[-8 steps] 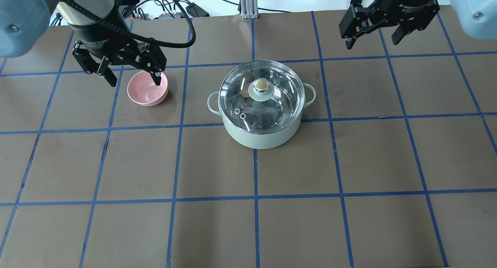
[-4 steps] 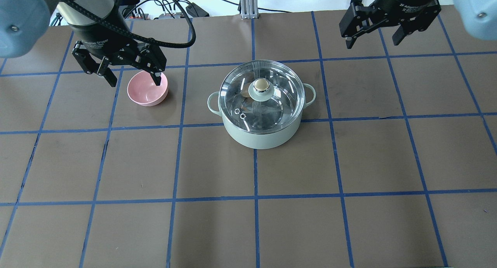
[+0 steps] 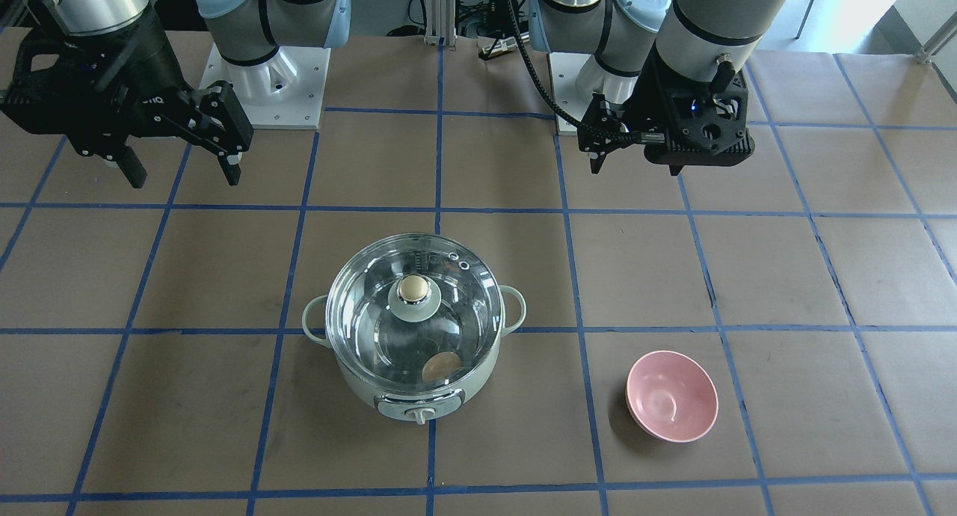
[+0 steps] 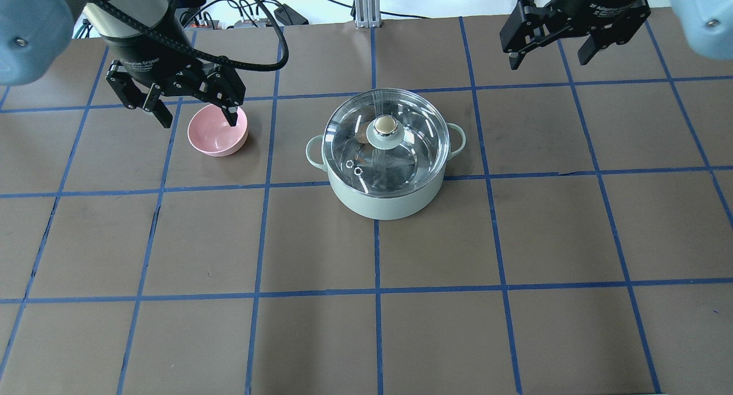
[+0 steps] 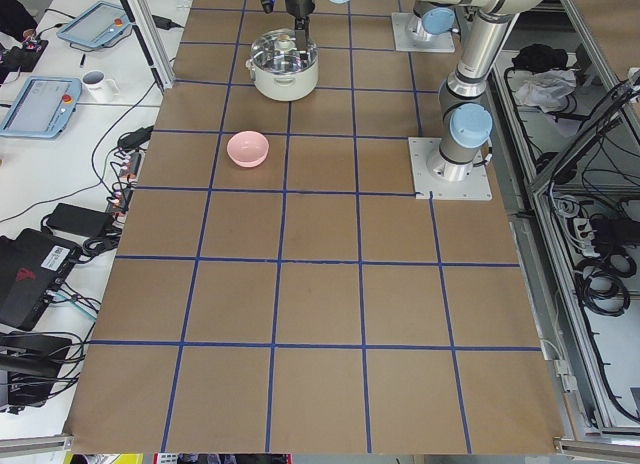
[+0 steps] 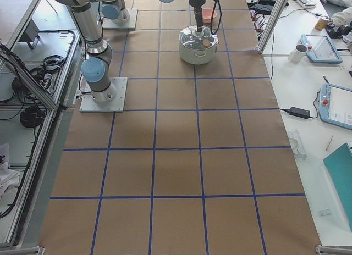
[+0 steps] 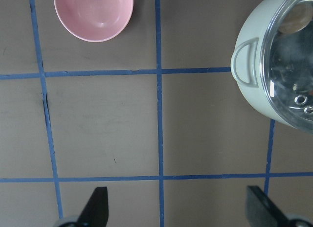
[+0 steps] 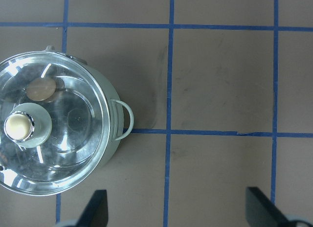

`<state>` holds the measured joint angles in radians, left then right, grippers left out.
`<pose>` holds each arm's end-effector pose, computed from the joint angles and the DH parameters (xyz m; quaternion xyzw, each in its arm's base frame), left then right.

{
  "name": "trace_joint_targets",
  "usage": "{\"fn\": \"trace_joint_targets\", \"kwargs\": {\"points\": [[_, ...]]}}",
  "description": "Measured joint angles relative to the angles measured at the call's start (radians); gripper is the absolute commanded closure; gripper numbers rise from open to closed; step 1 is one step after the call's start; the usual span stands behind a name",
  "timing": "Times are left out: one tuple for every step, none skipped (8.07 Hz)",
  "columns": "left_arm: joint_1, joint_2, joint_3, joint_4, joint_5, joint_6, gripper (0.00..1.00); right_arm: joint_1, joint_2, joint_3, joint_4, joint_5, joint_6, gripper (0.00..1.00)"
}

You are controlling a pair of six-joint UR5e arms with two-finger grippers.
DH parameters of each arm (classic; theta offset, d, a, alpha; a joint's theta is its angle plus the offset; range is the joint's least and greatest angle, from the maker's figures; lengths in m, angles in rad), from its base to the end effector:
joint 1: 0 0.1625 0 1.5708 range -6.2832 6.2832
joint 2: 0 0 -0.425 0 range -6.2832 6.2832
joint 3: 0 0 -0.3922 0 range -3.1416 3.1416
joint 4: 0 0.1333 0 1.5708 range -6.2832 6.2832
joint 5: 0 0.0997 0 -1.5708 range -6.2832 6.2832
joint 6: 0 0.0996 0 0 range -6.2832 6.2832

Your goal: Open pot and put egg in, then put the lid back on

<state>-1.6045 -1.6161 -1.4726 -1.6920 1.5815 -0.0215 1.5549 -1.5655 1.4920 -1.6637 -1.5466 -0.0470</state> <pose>-0.1491 -0.4988 0.5016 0.0063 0.9994 0.0340 0.0063 0.1276 -0.5103 0.5346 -0.0165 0.9963 -0.0834 0.0094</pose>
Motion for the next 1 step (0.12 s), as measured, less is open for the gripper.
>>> {"fn": "trace_joint_targets", "kwargs": {"points": [[0.0,0.0,0.0,0.0,0.0,0.0,0.0,0.0,0.001,0.0,-0.001,0.0,0.0,0.0]]}}
